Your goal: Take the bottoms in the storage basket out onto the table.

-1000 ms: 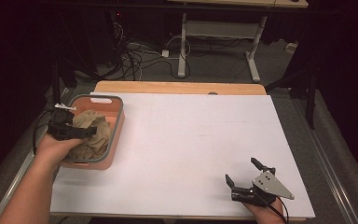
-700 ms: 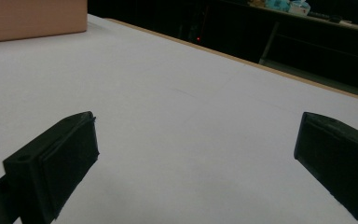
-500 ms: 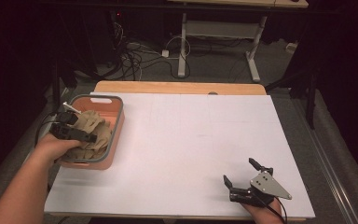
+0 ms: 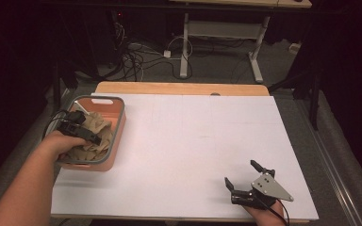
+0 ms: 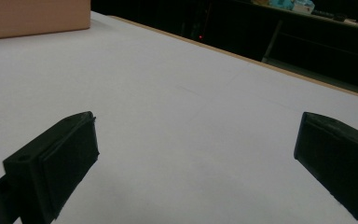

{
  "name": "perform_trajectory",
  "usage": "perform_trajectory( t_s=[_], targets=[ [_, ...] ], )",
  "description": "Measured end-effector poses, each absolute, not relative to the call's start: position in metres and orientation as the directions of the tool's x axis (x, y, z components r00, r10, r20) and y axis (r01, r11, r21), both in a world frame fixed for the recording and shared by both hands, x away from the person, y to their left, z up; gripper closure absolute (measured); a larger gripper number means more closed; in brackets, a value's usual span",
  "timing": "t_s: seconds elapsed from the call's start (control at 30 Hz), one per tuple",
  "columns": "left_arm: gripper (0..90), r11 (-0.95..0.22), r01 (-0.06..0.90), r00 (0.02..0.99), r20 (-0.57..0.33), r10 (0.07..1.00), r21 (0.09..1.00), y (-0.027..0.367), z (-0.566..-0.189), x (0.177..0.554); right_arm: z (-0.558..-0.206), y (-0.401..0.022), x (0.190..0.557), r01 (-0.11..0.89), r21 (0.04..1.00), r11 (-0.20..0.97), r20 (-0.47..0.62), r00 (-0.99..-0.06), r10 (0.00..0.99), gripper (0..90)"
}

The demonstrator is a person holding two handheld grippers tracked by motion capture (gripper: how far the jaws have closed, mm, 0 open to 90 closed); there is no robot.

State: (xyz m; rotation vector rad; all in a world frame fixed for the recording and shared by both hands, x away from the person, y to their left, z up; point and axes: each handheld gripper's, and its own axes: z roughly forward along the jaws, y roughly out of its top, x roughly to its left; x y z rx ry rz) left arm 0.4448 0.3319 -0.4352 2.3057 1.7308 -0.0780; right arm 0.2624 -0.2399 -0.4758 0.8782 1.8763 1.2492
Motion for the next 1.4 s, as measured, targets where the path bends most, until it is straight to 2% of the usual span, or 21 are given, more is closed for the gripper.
perform_trajectory(
  t_s=[0.2, 0.43, 0.6, 0.77, 1.07, 1.4],
  targets=[
    [0.0, -0.304, 0.942, 0.324, -0.147, 0.935, 0.143, 0.326, -0.443, 0.447, -0.476, -0.239, 0.262, 0.152, 0.940, 0.306, -0.186, -0.522, 0.832, 0.4],
    [0.0, -0.378, 0.924, 0.381, -0.062, 0.923, 0.051, 0.312, -0.450, 0.452, -0.477, -0.238, 0.262, 0.154, 0.939, 0.309, -0.187, -0.524, 0.831, 0.4],
    [0.0, -0.389, 0.921, 0.390, -0.080, 0.917, 0.031, 0.311, -0.454, 0.457, -0.477, -0.237, 0.262, 0.153, 0.938, 0.312, -0.189, -0.529, 0.828, 0.4],
    [0.0, -0.389, 0.916, 0.399, -0.128, 0.908, 0.102, 0.313, -0.459, 0.459, -0.478, -0.237, 0.263, 0.155, 0.937, 0.314, -0.191, -0.526, 0.829, 0.4],
    [2.6, -0.394, 0.911, 0.408, -0.132, 0.903, 0.124, 0.314, -0.458, 0.458, -0.478, -0.238, 0.263, 0.163, 0.936, 0.312, -0.188, -0.518, 0.835, 0.4],
    [18.7, -0.421, 0.885, 0.450, -0.129, 0.884, 0.198, 0.314, -0.454, 0.453, -0.478, -0.238, 0.264, 0.161, 0.938, 0.307, -0.185, -0.515, 0.837, 0.5]
  ],
)
